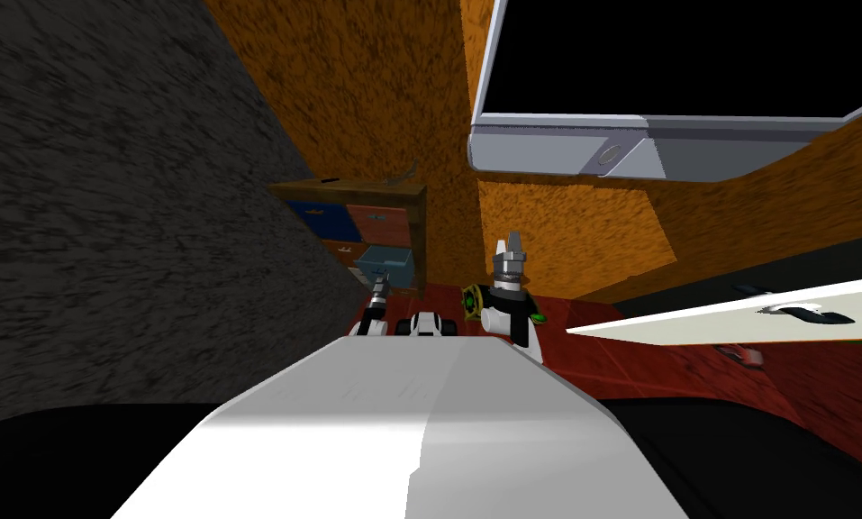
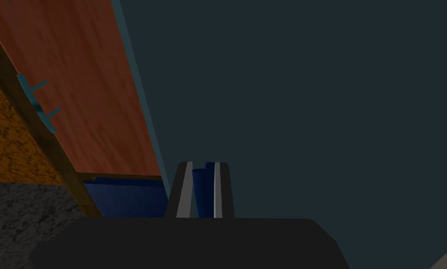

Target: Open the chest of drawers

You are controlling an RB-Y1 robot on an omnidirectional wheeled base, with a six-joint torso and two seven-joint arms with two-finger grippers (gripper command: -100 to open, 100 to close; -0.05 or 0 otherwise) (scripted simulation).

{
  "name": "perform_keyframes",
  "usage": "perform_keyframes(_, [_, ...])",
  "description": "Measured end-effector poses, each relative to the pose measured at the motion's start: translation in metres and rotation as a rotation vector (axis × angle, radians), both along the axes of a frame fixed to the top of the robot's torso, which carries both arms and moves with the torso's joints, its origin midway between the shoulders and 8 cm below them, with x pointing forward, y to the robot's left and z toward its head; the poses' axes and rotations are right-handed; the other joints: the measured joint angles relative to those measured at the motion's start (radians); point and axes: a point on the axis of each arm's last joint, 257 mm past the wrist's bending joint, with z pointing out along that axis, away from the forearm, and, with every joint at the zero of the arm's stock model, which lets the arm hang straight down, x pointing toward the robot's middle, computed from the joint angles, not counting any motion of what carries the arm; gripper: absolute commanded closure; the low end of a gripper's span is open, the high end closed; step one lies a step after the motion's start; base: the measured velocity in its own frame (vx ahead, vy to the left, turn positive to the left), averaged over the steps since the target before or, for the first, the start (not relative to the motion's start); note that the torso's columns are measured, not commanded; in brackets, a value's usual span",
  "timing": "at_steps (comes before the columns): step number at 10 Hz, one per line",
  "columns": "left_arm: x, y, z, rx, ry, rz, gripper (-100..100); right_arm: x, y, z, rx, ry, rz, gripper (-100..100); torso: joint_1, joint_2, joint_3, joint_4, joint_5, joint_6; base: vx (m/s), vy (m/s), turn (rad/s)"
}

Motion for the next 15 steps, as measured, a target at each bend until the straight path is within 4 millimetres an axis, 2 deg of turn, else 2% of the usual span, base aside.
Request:
perform_keyframes(9, [0.0,0.002,0.048,0.001,0.009,0.002,-100,0.0,0.0,0.0,0.0,0.0,0.0,0,-0.001,0.004,0.001,0.006,-0.003,-0.001,0.008,-0.002,-0.002])
perform_keyframes(10, [0.0,0.002,0.047,0.001,0.013,0.002,0,0.0,0.0,0.0,0.0,0.0,0.0,0,-0.001,0.004,0.001,0.005,-0.003,-0.001,0.0,0.0,0.0])
perform_keyframes(15, [0.0,0.003,0.045,0.001,0.019,0.003,0,0.0,0.0,0.0,0.0,0.0,0.0,0,-0.001,0.001,0.0,0.003,-0.002,0.0,0.0,0.0,0.0])
